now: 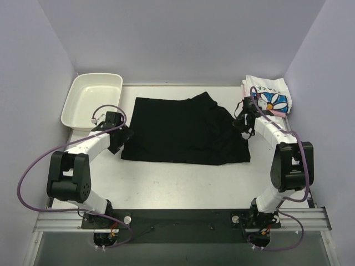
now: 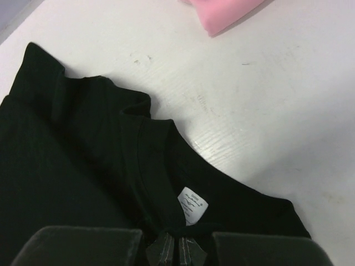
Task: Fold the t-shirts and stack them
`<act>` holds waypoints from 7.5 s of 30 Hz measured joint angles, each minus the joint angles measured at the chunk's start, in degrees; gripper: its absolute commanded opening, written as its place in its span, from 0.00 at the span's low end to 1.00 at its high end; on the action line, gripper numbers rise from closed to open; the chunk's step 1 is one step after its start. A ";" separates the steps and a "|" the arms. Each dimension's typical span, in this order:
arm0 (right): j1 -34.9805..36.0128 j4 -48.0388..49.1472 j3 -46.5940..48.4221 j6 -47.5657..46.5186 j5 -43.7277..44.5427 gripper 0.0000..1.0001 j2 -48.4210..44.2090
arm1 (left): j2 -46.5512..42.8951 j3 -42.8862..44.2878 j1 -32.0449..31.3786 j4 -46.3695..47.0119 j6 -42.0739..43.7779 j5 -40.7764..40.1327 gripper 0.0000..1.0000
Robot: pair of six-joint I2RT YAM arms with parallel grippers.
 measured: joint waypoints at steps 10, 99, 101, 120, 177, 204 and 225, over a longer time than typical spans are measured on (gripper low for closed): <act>1.31 4.76 0.61 -5.64 -1.36 1.00 1.16 | -5.55 -3.89 -2.60 0.35 -0.07 -0.17 0.94; -3.61 -4.48 -23.63 -4.87 5.25 0.34 -15.10 | 3.67 -6.67 -22.62 24.11 -1.57 5.88 0.93; -3.61 -4.33 -23.58 -4.85 5.27 0.28 -14.71 | 3.28 -7.48 -22.51 25.03 -1.66 6.16 0.93; -3.58 -6.49 -20.57 -5.05 11.74 0.00 -11.47 | -3.41 -15.04 -21.11 27.41 -1.77 6.80 0.93; 24.92 -0.87 -13.77 8.46 7.06 0.42 -9.55 | -25.86 -19.06 -22.01 4.76 -0.72 0.96 0.95; 23.67 0.74 -16.98 10.19 9.14 0.33 -8.22 | -25.97 -19.06 -22.01 4.13 -0.20 0.35 0.95; 22.86 3.13 -16.33 10.14 8.22 0.00 -3.98 | -25.07 -19.06 -22.01 4.11 0.17 -0.09 0.95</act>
